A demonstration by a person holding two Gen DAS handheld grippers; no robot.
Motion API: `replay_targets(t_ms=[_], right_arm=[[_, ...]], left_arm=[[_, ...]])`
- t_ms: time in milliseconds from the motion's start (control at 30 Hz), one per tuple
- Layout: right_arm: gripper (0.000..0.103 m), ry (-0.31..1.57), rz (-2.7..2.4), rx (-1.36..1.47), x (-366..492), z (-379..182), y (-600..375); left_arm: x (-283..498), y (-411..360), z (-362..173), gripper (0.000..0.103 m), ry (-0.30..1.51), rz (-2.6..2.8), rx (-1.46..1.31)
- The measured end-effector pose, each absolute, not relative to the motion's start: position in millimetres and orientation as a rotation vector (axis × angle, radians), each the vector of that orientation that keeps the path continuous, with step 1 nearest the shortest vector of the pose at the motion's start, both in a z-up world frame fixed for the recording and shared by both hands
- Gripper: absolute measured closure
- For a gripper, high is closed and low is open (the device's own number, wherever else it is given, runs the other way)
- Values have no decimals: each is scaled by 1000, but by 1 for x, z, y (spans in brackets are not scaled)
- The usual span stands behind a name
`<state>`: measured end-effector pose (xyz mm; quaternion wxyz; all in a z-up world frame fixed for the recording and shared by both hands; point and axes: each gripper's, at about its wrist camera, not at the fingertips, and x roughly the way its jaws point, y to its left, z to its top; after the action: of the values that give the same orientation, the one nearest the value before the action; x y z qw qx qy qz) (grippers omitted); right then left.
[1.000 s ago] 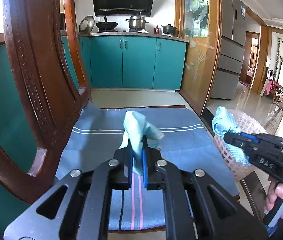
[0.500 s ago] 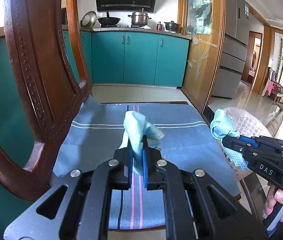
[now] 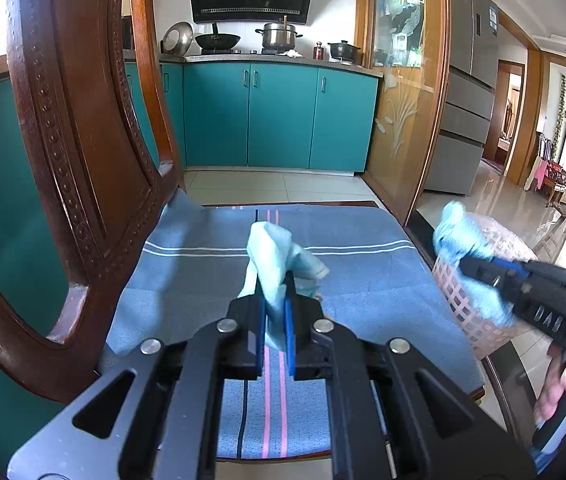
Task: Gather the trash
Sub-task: 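Drop the blue knit cloth into the basket with the right tool while the left tool holds its cloth, then carry the light blue cloth over the basket and open the left tool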
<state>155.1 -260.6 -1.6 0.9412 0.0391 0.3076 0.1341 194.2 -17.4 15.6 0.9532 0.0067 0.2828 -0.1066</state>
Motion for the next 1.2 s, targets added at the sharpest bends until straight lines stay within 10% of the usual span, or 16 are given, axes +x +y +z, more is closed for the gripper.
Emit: replay_targets(t_ms=[367,400,467,667,1200], right_arm=[[87,520,-23,276,159,18,-390],[82,535,-40,283,161,14,-398],[39,577,-99,297,165,4,-415],[3,283,-210,432,115,32,-442],[3,188,-229,418,100,38,-440]], left_arm=[[195,-19,13,94,582,-218,15],[195,-20,13,94,583,-218,16],[195,-24,13,94,587,-221,19],[196,-39,9,94,591,-240,41],[204,-185,4,94,630,-448,131]])
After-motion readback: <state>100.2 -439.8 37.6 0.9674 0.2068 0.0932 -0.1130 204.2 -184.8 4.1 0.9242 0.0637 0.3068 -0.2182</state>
